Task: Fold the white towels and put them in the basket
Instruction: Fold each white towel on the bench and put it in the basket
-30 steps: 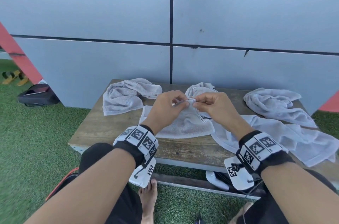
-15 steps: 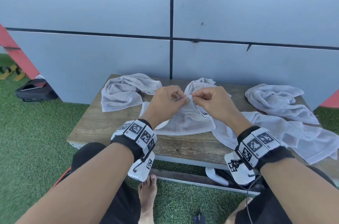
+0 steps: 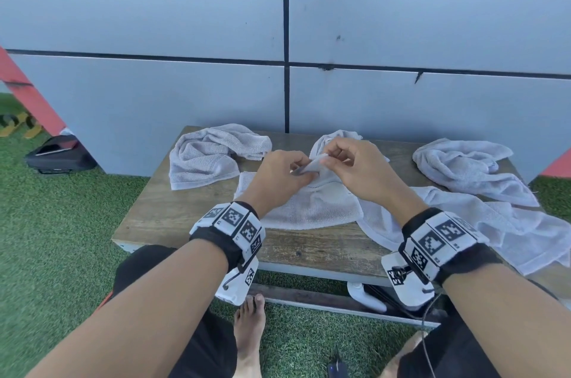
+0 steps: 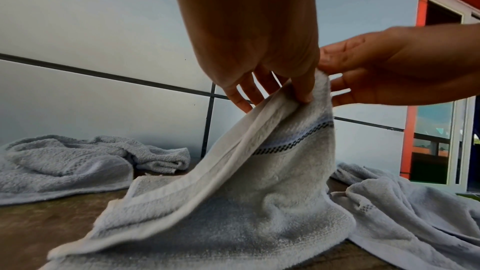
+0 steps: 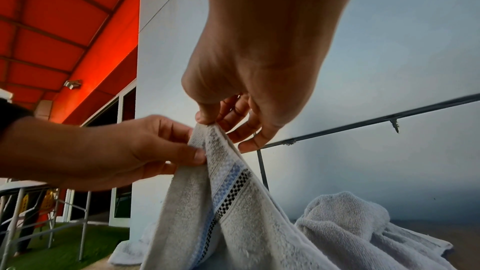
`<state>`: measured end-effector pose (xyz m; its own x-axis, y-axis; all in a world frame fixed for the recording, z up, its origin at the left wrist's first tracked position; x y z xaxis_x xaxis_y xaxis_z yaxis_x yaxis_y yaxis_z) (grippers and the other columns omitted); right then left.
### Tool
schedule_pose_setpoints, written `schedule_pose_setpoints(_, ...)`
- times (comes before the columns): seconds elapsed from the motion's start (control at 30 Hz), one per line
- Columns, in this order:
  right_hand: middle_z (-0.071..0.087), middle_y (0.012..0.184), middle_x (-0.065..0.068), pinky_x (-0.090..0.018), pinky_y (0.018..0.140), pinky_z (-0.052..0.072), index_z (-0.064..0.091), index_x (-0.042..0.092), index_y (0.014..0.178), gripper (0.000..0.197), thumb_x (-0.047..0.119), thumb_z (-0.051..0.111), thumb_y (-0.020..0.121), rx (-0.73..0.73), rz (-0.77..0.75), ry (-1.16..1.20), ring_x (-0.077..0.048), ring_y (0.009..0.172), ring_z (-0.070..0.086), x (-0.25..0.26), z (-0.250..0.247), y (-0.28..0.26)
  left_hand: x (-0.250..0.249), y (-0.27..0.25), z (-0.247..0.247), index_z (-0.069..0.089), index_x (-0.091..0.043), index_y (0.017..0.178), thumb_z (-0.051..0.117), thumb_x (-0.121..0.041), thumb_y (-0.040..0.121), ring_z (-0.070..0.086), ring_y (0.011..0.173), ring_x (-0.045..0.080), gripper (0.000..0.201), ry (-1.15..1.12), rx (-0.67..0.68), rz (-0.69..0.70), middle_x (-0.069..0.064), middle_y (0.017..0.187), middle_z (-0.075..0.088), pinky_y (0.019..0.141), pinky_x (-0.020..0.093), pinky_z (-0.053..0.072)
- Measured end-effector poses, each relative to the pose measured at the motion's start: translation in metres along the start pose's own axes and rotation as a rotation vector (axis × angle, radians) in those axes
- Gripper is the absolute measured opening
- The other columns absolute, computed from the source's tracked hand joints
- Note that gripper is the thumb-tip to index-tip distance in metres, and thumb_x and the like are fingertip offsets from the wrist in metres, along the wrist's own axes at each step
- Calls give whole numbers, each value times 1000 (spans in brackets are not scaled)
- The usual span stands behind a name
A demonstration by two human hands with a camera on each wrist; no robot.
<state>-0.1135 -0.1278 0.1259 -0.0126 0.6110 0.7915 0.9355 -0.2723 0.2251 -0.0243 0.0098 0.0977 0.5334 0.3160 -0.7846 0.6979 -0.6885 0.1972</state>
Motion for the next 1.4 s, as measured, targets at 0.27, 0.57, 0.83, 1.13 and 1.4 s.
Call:
schedule_pose_setpoints(0.27, 58, 73, 5, -12, 61, 39, 61, 20, 80, 15, 17, 66, 94, -235, -14, 25, -1, 58, 47, 2, -53, 9, 21, -2, -33, 58, -25, 61, 72, -28, 88, 36, 51, 9, 30, 208, 2, -62, -7, 58, 47, 51, 21, 28)
schedule_pose_setpoints(0.57, 63, 77, 5, -22, 67, 44, 68, 23, 84, 9, 26, 66, 92, -486, 112, 22, -10, 64, 52, -20, -101, 12, 26, -8, -90, 39, -5, 56, 73, -29, 88, 23, 45, 10, 52, 252, 18, -91, 2, 54, 27, 46, 20, 19)
schedule_pose_setpoints(0.83, 67, 85, -1, -21, 66, 42, 70, 13, 90, 13, 25, 66, 94, -509, 158, -22, -16, 76, 58, -14, -115, -5, 18, -18, -121, 67, -28, 62, 69, -35, 91, 29, 47, 11, 30, 265, -8, -88, -10, 46, 35, 55, 28, 28)
schedule_pose_setpoints(1.13, 64, 84, -2, -17, 62, 37, 70, 9, 97, 14, 21, 64, 95, -505, 162, -101, -5, 65, 50, 5, -133, -16, -20, -28, -150, 79, -22, 72, 83, -27, 78, 38, 49, 8, 10, 138, -74, -68, -5, 51, 59, 48, 19, 33)
schedule_pose_setpoints(1.4, 66, 86, -4, -25, 62, 40, 66, 19, 93, 8, 25, 62, 95, -463, 209, -133, -20, 70, 58, 14, -137, -4, -21, -18, -164, 81, -16, 89, 81, -20, 81, 57, 56, 2, 9, 198, -113, -52, 7, 78, 76, 56, 13, 46)
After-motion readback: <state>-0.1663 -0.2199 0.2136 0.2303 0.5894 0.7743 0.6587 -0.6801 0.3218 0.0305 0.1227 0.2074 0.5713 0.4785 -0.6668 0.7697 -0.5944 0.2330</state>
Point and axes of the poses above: each hand's wrist, its own y-axis towards the middle knuckle, its own z-axis out of the palm, x = y × z, the point moved 5 cm from there along y, towards the middle knuckle
